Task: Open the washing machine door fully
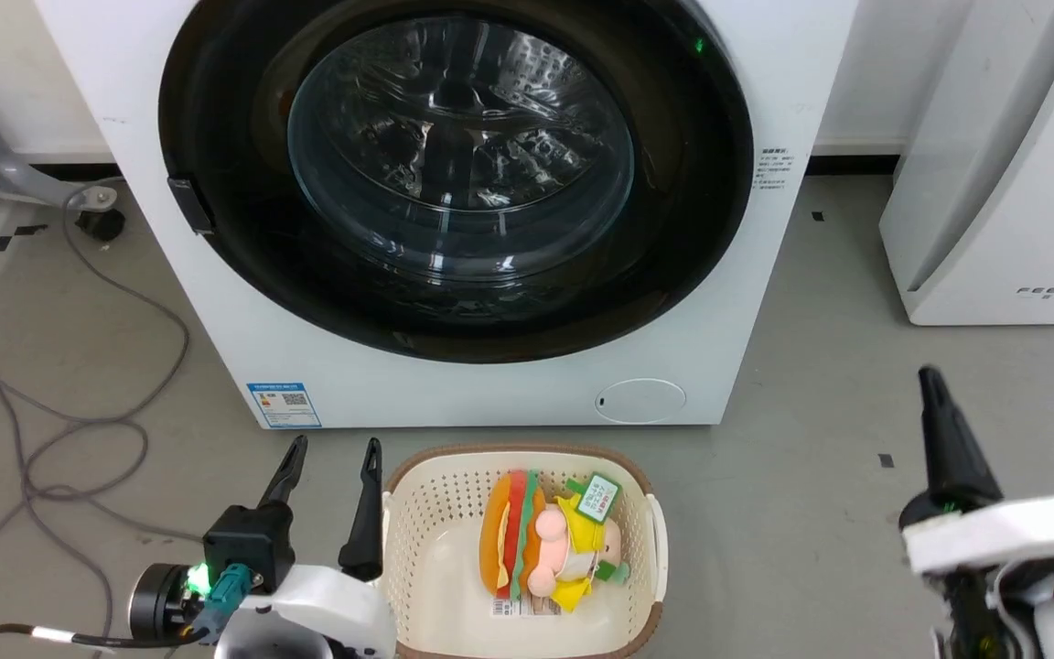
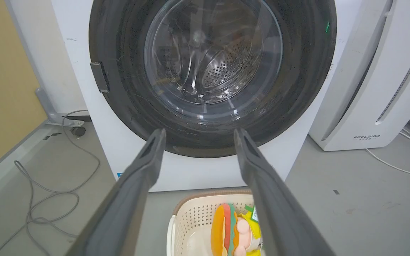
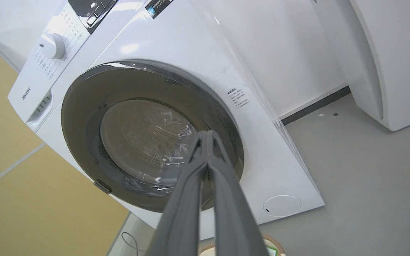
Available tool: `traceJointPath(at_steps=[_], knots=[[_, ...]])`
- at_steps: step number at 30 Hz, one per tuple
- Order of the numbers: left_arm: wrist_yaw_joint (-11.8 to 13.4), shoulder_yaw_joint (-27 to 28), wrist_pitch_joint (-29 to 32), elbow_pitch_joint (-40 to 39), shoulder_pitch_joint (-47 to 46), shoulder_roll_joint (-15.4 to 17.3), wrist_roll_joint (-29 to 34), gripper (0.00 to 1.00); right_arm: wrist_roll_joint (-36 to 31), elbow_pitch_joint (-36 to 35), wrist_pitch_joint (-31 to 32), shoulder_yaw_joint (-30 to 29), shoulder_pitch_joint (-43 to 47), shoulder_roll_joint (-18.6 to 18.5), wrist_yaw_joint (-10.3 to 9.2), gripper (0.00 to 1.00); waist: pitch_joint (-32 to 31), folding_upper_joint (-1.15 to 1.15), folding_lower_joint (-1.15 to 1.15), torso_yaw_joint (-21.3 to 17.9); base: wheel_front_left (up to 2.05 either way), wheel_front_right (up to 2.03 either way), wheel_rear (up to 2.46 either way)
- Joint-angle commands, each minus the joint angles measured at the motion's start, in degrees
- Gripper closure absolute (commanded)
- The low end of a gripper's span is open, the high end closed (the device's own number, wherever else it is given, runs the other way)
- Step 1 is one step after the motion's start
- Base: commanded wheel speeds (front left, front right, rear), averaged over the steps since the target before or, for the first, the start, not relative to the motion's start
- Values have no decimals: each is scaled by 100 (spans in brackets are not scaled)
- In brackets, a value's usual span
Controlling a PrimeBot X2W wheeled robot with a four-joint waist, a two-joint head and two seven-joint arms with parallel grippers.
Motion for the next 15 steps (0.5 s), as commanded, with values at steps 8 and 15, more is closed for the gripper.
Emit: traceJointPath(at_steps=[8, 15], knots=[[28, -98, -142, 0, -221, 3, -95, 0, 1144, 587, -147, 22, -887, -340, -1, 100, 124, 0, 0, 37, 0, 0, 0], [17, -177, -226, -56, -328, 3, -136, 0, 1882, 1134, -211, 228, -1719, -661, -1, 100, 280, 0, 0, 92, 0, 0, 0]])
